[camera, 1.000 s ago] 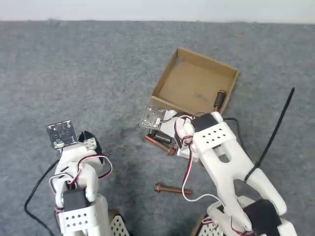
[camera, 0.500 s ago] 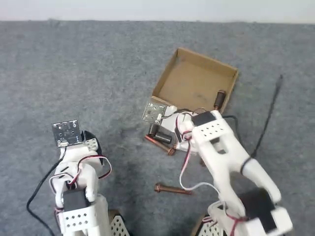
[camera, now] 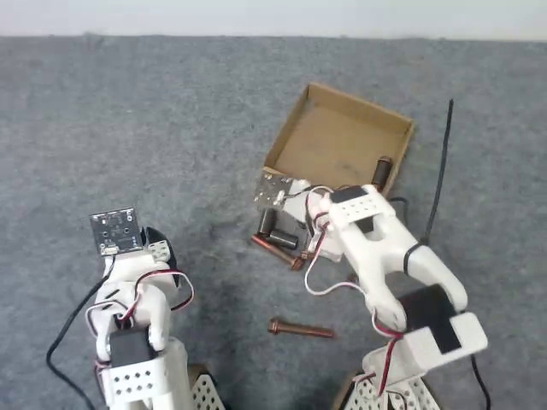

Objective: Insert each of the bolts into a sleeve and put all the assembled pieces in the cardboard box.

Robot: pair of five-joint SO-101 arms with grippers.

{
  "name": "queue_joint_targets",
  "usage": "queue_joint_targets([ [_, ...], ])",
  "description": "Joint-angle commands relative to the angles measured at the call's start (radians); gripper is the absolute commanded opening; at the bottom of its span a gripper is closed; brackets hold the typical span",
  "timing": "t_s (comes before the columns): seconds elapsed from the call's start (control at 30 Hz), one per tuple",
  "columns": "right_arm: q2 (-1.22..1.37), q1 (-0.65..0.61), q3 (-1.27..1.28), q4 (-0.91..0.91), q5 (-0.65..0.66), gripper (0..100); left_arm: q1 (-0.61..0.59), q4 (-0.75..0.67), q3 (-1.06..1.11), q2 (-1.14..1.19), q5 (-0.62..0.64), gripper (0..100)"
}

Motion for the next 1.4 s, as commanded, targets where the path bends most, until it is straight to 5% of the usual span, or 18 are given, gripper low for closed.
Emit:
queue_joint_targets([
  [0.0, 0.033, 0.036, -0.072, -0.012, 0.012, 16.9, 0.002, 0.005, -0.007, -0.02, -0.017, 2],
  [0.3, 0.156, 0.041, -0.218, 0.081, 0.011, 0.2, 0.002, 0.005, -0.007, -0.02, -0.017, 2],
  [0.47, 0.128, 0.041, -0.256, 0.183, -0.014, 0.6, 0.002, 0.005, -0.007, -0.02, -0.017, 2],
  [0.87, -0.136, 0.056, -0.302, 0.526, -0.379, 0.6, 0.002, 0.003, -0.007, -0.02, -0.017, 2],
  [1.1, -0.274, 0.163, -0.293, 0.691, -0.417, 0.6, 0.002, 0.003, -0.007, -0.02, -0.017, 2],
  [1.37, -0.487, 0.289, 0.025, 0.57, -0.402, 0.6, 0.002, 0.003, -0.007, -0.02, -0.017, 2],
])
